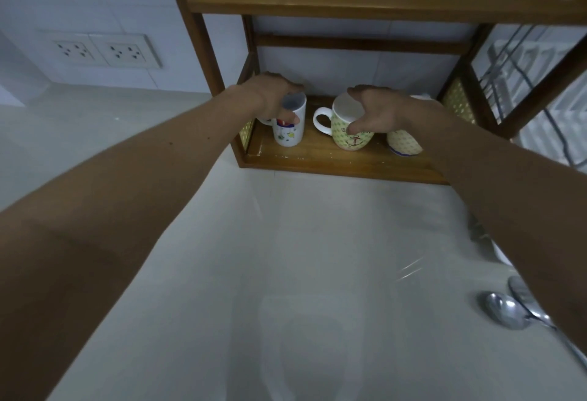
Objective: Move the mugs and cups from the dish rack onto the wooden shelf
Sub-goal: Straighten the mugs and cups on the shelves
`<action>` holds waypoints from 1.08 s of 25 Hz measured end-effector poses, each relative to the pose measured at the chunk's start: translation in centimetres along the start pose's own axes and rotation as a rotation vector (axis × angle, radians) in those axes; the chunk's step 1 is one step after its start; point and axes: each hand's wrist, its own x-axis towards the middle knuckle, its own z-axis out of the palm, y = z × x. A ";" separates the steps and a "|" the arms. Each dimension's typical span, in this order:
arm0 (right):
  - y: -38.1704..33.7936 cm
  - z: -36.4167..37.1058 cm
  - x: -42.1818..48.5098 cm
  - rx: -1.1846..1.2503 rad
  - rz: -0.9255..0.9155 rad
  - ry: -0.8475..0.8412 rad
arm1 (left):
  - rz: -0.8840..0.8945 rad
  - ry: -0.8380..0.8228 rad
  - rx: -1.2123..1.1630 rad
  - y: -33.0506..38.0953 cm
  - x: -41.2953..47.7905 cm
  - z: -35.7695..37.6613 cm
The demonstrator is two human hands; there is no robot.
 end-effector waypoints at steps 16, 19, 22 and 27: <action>7.7 -3.0 -4.4 -0.037 0.250 0.001 | -0.167 0.205 -0.234 17.7 -10.8 18.8; 7.1 -1.5 -4.2 -0.040 0.259 0.038 | -0.182 0.232 -0.208 17.8 -10.7 19.1; 7.1 -0.4 -3.7 -0.068 0.277 0.074 | -0.189 0.249 -0.209 17.9 -10.7 19.1; 7.6 -2.3 -3.9 -0.047 0.215 -0.073 | -0.194 0.272 -0.220 17.8 -10.8 19.1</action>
